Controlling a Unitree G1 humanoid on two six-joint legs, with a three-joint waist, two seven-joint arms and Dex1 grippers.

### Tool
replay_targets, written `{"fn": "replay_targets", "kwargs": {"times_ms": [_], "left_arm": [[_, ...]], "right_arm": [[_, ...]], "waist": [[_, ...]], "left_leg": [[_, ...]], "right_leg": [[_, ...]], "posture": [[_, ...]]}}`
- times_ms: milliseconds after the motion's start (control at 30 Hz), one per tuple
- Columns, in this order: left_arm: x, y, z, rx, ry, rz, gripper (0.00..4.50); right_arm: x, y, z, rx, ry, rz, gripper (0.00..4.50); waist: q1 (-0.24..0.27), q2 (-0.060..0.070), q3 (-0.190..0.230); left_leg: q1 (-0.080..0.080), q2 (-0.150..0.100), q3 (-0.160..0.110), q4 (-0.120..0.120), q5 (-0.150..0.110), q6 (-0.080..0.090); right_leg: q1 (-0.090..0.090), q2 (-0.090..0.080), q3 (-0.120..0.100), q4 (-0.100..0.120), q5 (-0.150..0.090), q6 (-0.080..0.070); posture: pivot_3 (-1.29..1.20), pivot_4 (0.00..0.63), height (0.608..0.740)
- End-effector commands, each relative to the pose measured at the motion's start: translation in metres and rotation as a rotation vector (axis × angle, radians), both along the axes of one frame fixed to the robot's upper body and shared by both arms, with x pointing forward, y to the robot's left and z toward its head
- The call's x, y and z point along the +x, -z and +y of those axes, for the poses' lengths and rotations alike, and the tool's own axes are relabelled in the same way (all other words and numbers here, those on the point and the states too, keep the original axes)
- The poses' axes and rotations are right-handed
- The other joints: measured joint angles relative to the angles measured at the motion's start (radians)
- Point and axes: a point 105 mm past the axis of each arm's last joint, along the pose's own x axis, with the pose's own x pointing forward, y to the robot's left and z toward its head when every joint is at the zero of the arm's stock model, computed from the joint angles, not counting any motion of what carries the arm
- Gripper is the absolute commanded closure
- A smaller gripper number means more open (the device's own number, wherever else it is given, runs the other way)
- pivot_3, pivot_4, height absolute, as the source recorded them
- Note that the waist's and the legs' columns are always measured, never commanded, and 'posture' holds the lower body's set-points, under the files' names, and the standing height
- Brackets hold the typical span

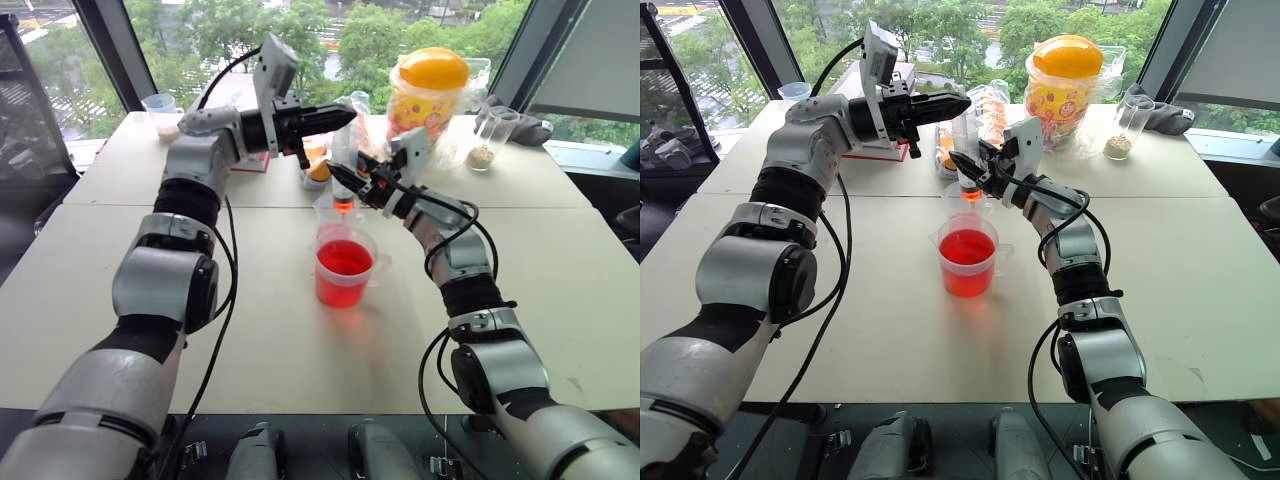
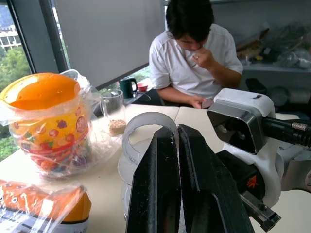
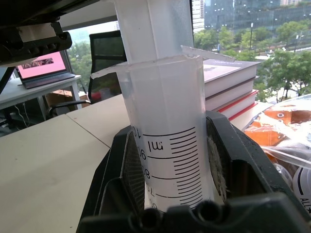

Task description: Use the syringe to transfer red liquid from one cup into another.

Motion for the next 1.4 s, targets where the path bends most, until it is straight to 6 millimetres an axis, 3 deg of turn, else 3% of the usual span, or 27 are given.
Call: {"fn": "replay_targets", "kwargs": {"times_ms": [33,633,833,1000,1100,1333,1400], "left_arm": [[0.001,0.015,-0.005,0.056,0.004,0.023,4.46],[-0.004,0.047,-0.006,0.095,0.029,0.094,4.46],[-0.003,0.042,-0.001,0.087,0.009,0.088,4.46],[-0.003,0.023,0.011,0.038,-0.016,0.061,4.46],[-0.005,0.012,0.02,0.018,-0.027,0.046,3.5],[-0.011,-0.012,0.051,-0.017,-0.082,-0.009,0.03],[-0.015,-0.014,0.06,-0.022,-0.091,-0.01,0.03]], "right_arm": [[-0.015,-0.058,0.006,0.066,-0.036,-0.169,3.06],[-0.02,-0.085,0.008,0.13,-0.049,-0.177,3.06],[-0.02,-0.083,0.009,0.128,-0.049,-0.173,3.06],[-0.019,-0.072,0.011,0.116,-0.054,-0.141,3.06],[-0.018,-0.063,0.012,0.114,-0.052,-0.117,3.06],[-0.015,-0.043,0.011,0.11,-0.041,-0.06,3.06],[-0.013,-0.039,0.01,0.107,-0.036,-0.049,3.06]], "waist": [[0.0,0.0,0.0],[0.001,0.0,0.0],[0.001,0.0,0.0],[0.0,0.0,0.0],[0.0,0.0,0.0],[-0.003,0.0,0.0],[-0.002,0.0,0.0]], "left_leg": [[0.0,0.0,0.0,0.0,0.0,0.0],[0.0,0.0,0.0,0.0,0.0,0.0],[0.0,0.0,0.0,0.0,0.0,0.0],[0.0,0.0,0.0,0.0,0.0,0.0],[0.0,0.0,0.0,0.0,0.0,0.0],[0.0,0.0,0.0,0.0,0.0,0.0],[0.0,0.0,0.0,0.0,0.0,0.0]], "right_leg": [[0.0,0.0,0.0,0.0,0.0,0.0],[0.0,0.0,0.0,0.0,0.0,0.0],[0.0,0.0,0.0,0.0,0.0,0.0],[0.0,0.0,0.0,0.0,0.0,0.0],[0.0,0.0,0.0,0.0,0.0,0.0],[0.0,0.0,0.0,0.001,0.0,0.0],[0.0,0.0,0.0,0.001,0.0,0.0]], "posture": [[0.0,0.15,0.74],[0.0,0.15,0.74],[0.0,0.15,0.74],[0.0,0.15,0.74],[0.0,0.15,0.74],[0.0,0.15,0.74],[0.0,0.15,0.74]]}}
